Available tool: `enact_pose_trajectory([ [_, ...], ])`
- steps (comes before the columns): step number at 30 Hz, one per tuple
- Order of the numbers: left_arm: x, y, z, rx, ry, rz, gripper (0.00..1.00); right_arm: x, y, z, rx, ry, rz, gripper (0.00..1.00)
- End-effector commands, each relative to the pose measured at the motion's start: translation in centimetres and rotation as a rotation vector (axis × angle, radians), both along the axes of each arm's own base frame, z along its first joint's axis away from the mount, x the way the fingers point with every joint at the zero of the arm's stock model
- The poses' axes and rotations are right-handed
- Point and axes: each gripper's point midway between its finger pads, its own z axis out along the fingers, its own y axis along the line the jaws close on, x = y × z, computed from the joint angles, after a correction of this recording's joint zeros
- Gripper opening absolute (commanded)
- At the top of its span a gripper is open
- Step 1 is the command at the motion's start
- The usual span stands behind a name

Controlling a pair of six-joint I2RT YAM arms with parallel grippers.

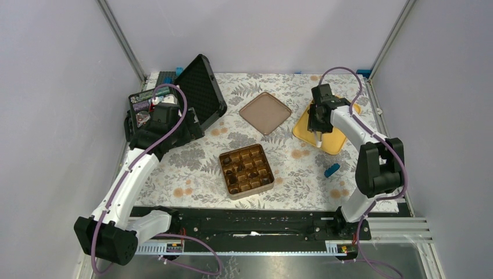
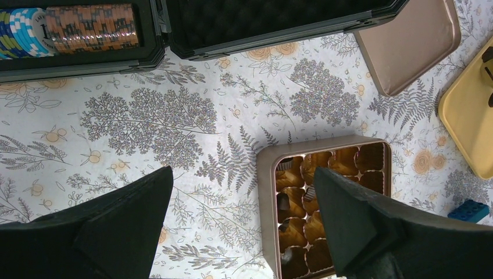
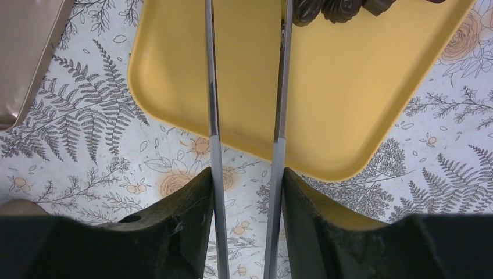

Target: Pack the chocolate

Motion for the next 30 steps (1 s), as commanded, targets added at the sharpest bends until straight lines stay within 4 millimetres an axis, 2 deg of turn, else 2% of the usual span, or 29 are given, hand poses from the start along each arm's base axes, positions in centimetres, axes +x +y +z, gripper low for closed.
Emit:
enact_pose_trajectory([
  [1, 0.9, 0.5, 0.9, 0.014, -0.047, 0.022, 0.99, 2.1, 0.1, 1.5, 0.009, -0.058, 0.009, 0.50],
  [5, 0.9, 0.5, 0.9, 0.014, -0.045, 0.026, 0.99, 2.1, 0.2, 1.4, 0.015, -0.057, 0.013, 0.40],
  [9, 0.9, 0.5, 0.8, 0.011, -0.042, 0.027, 0.99, 1.7, 0.2, 1.9, 0.020, -0.068, 0.011, 0.22],
  [10, 0.9, 0.4, 0.7, 0.010, -0.040, 0.025, 0.99, 1.4, 0.2, 2.3, 0.026, -0.076, 0.011, 0.20],
  [14, 0.9, 0.4, 0.8, 0.011, -0.041, 0.020, 0.99, -0.1, 0.5, 3.7, 0.063, -0.098, 0.012, 0.17],
  [20, 1.2, -0.1, 0.5, -0.008, -0.030, 0.012, 0.99, -3.4, 2.1, 8.3, 0.142, -0.158, 0.077, 0.16],
  [23, 1.4, -0.3, 0.3, -0.020, -0.027, 0.011, 0.99, -5.3, 4.1, 10.7, 0.135, -0.178, 0.174, 0.17],
  [25, 1.5, -0.3, 0.5, -0.015, -0.034, 0.009, 0.99, -6.5, 6.4, 11.9, 0.125, -0.181, 0.261, 0.18],
  [28, 2.0, 0.4, 1.1, 0.021, -0.046, 0.025, 0.99, -8.5, 10.6, 13.1, 0.155, -0.177, 0.398, 0.18],
  [30, 2.2, 0.7, 1.6, 0.021, -0.051, 0.034, 0.99, -10.0, 13.5, 13.3, 0.185, -0.168, 0.479, 0.18],
])
